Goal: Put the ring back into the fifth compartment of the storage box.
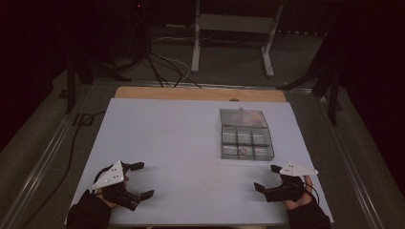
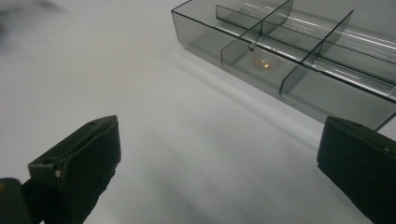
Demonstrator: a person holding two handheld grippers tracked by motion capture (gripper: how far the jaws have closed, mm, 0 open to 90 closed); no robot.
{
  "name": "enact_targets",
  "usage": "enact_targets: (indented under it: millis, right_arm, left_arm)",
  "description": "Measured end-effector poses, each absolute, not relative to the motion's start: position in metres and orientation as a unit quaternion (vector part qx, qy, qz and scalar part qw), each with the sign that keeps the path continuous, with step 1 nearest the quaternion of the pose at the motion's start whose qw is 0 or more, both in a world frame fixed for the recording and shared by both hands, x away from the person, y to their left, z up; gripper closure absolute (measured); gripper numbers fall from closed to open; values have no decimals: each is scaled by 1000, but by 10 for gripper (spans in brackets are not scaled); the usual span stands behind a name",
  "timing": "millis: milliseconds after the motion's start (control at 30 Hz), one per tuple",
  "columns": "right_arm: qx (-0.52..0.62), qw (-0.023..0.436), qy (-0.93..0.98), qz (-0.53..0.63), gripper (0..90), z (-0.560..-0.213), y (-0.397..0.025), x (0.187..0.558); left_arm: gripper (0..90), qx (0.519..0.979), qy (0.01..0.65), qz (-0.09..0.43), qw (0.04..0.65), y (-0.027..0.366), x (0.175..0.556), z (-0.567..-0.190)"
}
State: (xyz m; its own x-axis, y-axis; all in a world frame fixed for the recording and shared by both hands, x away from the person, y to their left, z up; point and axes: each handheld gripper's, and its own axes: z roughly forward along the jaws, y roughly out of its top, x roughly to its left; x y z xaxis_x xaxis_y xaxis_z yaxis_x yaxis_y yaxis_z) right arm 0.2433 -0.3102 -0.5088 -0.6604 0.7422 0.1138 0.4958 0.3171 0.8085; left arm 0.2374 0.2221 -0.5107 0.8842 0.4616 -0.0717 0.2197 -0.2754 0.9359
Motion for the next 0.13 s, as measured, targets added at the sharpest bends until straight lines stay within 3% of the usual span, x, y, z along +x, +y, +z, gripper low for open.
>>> enact_targets:
  millis: [133]
  right_arm:
    - [390,138,797,441,0,-508,-310,243]
  left_arm:
    - [6,792,215,109,561,222,237,-511]
